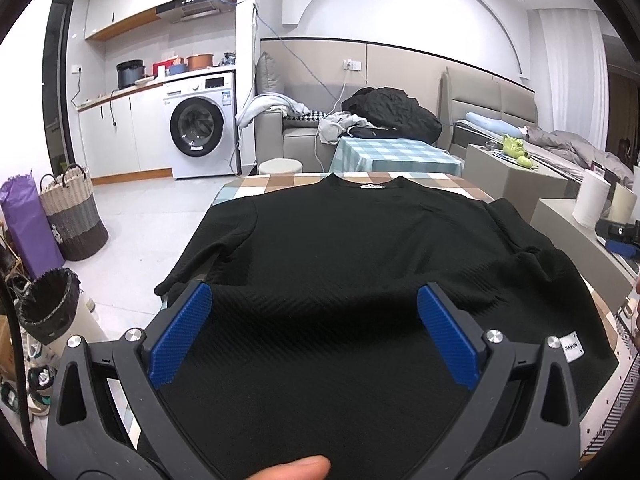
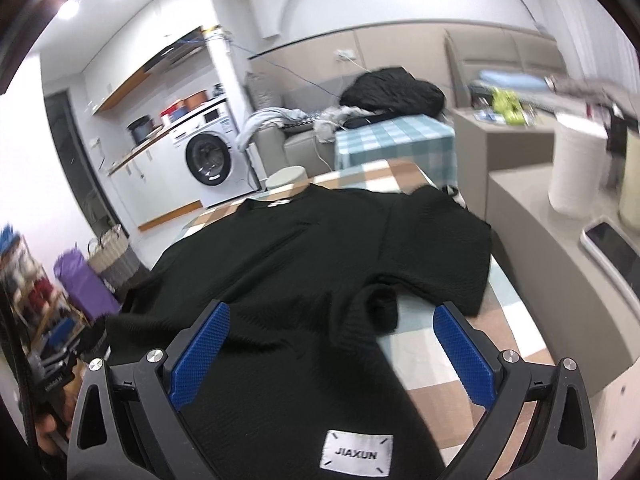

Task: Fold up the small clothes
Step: 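Roll the right gripper and grasp the sweater's side edge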

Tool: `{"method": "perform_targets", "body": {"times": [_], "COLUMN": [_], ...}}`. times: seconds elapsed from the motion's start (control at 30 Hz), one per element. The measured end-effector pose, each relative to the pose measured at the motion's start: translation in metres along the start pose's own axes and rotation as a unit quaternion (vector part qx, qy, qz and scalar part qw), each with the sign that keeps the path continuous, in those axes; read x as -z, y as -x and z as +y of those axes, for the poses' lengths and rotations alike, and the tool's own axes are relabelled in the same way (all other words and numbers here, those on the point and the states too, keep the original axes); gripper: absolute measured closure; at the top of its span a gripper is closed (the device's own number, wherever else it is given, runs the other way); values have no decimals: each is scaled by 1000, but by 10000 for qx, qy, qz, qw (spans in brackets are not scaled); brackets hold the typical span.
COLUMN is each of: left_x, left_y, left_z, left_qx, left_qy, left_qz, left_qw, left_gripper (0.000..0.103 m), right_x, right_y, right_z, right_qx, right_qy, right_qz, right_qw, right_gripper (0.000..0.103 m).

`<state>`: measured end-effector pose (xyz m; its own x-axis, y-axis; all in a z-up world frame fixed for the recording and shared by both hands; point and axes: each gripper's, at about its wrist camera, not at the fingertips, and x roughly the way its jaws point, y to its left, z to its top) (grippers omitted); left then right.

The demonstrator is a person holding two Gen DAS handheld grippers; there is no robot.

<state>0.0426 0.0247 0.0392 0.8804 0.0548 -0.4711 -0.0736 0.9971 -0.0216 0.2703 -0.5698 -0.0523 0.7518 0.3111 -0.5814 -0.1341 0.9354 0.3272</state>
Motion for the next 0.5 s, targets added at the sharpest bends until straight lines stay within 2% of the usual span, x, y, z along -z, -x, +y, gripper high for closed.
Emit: {"method": "perform_targets", "body": {"times": [0.17, 0.3, 0.5], "left_x": [-6, -9, -10], "left_y": [-23, -47, -77], "left_z": [2, 3, 6], "left_qx": [-49, -25, -29], "left_qy": [25, 4, 49], "left_qz": [98, 208, 410], "left_qw": [9999, 9998, 9991], "left_gripper": [1, 1, 1], "right_x": [-4, -2, -4], "right_y": [-27, -57, -81], "right_z": [-44, -77, -112], "right_qx": [0, -15, 195], "right_qy": [-848, -1549, -2201], "right_qz": [449, 826, 1048], "right_qw": [9954, 9845, 9696], "right_gripper": [13, 19, 25]}}
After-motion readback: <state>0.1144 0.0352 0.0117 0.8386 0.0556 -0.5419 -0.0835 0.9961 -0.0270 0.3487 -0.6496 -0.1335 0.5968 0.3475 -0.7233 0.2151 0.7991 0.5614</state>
